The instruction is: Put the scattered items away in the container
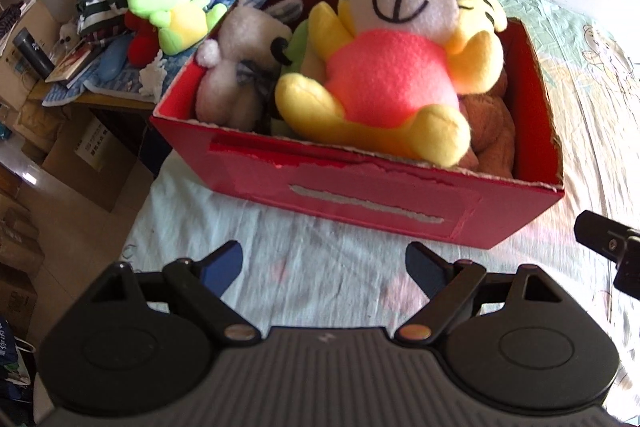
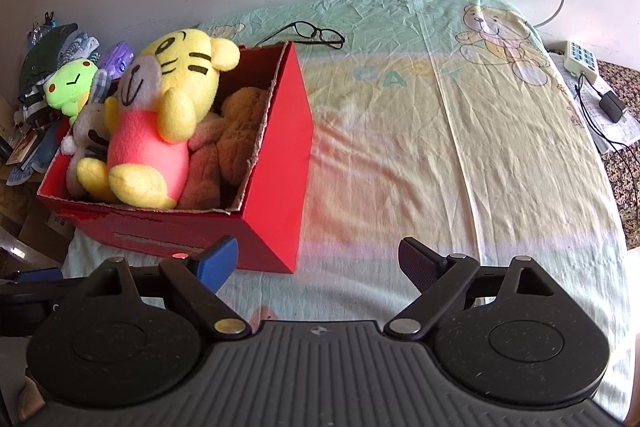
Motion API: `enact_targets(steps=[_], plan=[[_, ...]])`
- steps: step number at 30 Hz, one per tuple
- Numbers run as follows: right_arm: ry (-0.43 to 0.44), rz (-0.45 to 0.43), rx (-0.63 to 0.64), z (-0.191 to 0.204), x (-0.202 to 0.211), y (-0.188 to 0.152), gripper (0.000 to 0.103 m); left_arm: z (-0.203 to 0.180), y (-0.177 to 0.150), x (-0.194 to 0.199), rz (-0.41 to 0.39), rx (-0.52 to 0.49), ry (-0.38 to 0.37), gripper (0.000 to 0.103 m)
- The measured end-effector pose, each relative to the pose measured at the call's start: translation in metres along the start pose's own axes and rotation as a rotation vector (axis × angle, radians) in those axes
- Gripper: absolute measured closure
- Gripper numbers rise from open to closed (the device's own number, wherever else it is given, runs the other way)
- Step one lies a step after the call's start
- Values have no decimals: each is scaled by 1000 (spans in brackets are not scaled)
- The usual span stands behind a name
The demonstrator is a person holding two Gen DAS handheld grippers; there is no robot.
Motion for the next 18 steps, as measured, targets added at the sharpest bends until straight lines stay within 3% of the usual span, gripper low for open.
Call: enact_targets(steps=[8, 18], plan=[[27, 87, 12, 7, -14, -18, 14, 0, -15, -8, 24, -15, 10, 15], [36, 90, 21, 33, -7, -14, 14, 11, -3, -9, 10, -50, -4, 15]])
Point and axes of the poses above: each gripper's, at about its wrist camera, not at the fingertips, and x roughly against the way its jaws point, z to its left, y to its top, the point moved 3 cm from there along -x, roughly the way its jaws point, and after that the axes turned 11 degrees about -y, right-handed, at the moved point
